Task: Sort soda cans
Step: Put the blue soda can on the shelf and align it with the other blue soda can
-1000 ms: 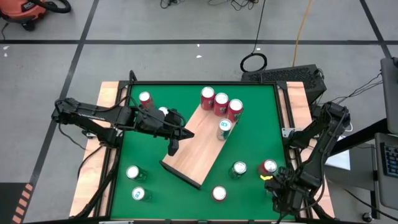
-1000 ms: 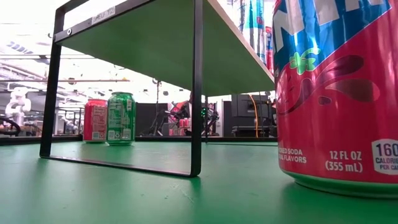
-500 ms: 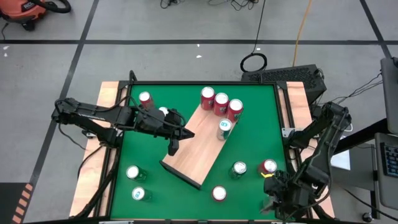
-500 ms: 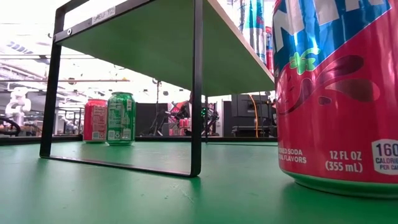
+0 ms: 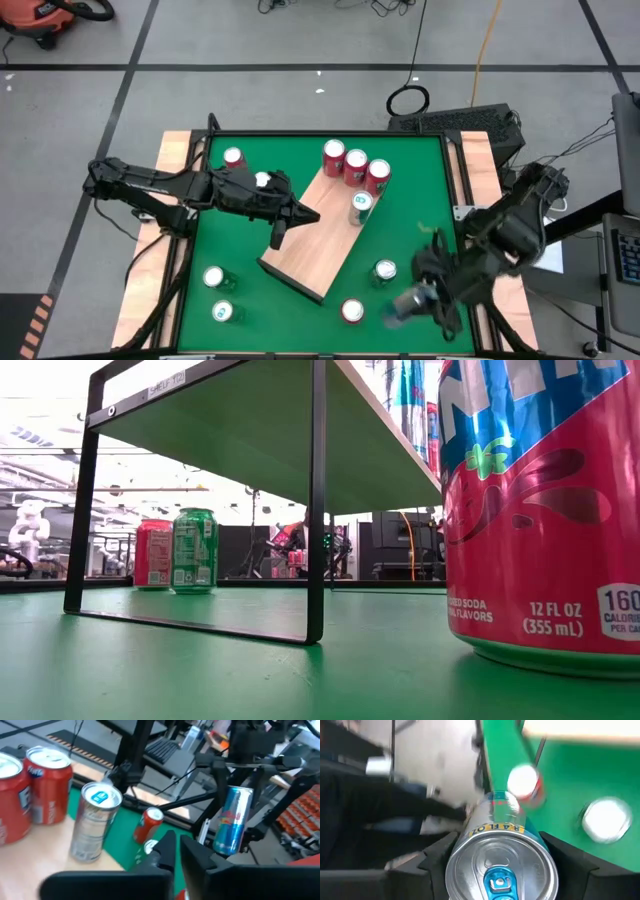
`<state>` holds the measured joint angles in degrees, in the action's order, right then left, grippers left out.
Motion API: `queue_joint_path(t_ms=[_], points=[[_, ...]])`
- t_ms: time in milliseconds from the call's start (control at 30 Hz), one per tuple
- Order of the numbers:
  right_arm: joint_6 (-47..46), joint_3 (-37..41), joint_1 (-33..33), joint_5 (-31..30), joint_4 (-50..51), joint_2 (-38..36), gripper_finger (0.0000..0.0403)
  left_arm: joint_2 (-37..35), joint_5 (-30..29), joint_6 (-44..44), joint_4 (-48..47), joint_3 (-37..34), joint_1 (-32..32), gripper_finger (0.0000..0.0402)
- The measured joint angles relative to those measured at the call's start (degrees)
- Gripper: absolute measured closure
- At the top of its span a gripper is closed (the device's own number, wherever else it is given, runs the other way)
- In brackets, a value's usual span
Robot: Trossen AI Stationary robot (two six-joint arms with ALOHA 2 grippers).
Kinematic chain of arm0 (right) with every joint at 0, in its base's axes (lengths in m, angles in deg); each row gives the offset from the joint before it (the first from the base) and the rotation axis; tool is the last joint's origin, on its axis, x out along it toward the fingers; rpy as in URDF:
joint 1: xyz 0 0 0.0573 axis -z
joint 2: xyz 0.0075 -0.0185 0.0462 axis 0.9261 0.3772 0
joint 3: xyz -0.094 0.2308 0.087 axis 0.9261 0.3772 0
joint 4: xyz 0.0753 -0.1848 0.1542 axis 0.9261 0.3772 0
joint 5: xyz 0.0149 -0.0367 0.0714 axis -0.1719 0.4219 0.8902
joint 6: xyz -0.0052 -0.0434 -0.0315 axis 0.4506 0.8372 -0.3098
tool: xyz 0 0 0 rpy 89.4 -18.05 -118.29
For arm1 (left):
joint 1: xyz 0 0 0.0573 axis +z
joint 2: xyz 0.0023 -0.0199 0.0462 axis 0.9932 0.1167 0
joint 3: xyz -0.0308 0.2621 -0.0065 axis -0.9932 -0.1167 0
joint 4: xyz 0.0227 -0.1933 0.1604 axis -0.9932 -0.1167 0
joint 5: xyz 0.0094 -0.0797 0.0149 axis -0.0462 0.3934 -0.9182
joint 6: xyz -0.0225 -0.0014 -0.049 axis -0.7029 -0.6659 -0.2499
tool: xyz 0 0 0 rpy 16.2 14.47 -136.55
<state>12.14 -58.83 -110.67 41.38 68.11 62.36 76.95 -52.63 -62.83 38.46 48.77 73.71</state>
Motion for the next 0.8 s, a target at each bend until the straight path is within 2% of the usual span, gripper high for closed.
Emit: queue_joint_path(t_ms=[100, 267, 433, 600, 800], points=[[5.2, -2.4, 3.6, -2.2, -0.2, 0.0, 0.0171, 0.0, 0.9, -0.8, 2.4, 0.0, 0.0, 0.0318], [13.5, -5.4, 9.4, -5.7, -1.2, 0.0, 0.0169, 0.0, 1.1, -1.6, 8.9, 0.0, 0.0, 0.0208], [21.1, -6.3, 14.6, -8.0, -6.7, 0.0, 0.0169, 0.0, 1.3, -1.6, 15.2, 0.0, 0.0, 0.0122], [27.5, -6.3, 19.4, -7.9, -11.4, 0.0, 0.0169, 0.0, 5.9, -6.0, 15.7, 0.0, 0.4, 0.0079], [33.1, -6.3, 24.3, -7.8, -17.3, 0.0, 0.0169, 0.0, 8.9, -6.2, 15.3, 0.0, 0.6, 0.0072]])
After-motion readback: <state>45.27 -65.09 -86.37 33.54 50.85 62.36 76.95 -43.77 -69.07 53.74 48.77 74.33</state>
